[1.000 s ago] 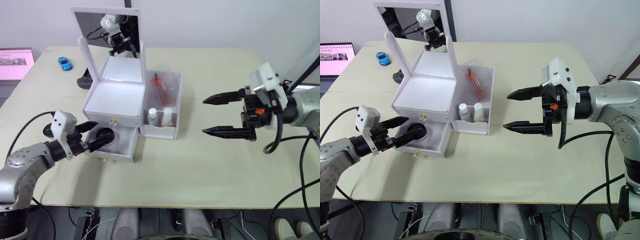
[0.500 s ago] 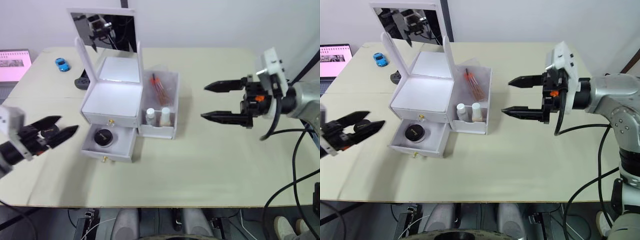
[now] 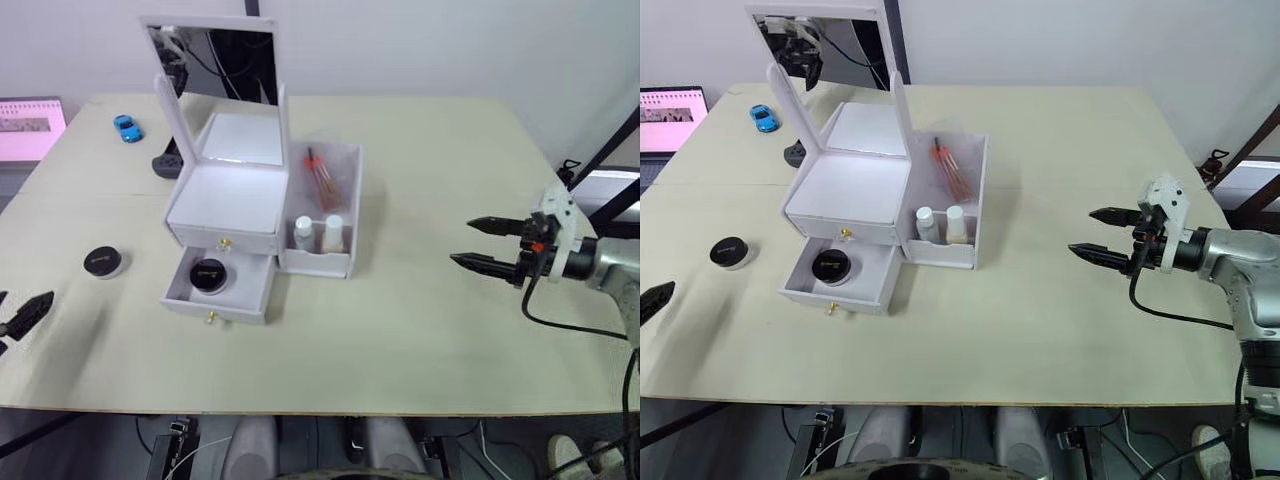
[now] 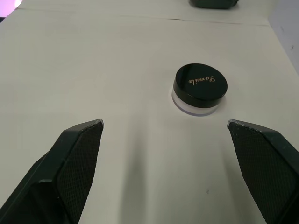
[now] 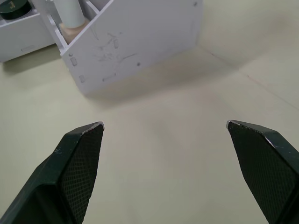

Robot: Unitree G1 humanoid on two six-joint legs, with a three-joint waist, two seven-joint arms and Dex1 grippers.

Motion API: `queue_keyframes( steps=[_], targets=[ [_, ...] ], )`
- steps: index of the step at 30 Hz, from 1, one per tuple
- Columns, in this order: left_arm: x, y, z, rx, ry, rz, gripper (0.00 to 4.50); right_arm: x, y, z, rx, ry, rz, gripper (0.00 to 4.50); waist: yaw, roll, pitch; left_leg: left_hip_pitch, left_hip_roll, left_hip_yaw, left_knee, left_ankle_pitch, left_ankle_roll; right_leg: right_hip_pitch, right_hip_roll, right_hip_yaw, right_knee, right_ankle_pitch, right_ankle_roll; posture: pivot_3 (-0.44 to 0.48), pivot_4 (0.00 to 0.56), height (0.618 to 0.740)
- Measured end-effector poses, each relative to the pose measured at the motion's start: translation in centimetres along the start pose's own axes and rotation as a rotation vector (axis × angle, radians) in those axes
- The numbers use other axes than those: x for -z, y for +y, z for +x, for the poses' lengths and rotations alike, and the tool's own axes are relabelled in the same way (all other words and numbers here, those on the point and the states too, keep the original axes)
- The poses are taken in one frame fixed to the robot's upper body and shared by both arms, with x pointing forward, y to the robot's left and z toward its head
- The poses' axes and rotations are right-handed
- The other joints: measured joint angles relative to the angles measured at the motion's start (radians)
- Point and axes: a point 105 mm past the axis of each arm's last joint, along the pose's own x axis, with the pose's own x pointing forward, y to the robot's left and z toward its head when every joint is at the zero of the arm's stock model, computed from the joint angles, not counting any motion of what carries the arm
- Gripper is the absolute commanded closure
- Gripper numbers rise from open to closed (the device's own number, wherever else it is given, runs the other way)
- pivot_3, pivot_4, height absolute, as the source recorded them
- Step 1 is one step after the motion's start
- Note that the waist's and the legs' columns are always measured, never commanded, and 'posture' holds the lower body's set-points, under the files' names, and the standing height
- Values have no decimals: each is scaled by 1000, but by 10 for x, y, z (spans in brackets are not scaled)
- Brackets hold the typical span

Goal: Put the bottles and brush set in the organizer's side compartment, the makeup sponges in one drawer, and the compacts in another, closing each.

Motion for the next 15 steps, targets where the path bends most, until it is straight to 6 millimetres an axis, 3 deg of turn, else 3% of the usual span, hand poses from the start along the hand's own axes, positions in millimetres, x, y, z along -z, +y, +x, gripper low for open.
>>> queue_keyframes(
  steps=[15],
  targets=[
    [-14,-10,10,22,-54,48,25,-6,0,5,25,-34,-23,0,2,0,0,0,0,0,0,0,0,0,0,0,0,2,-3,0,150,725]
  ],
)
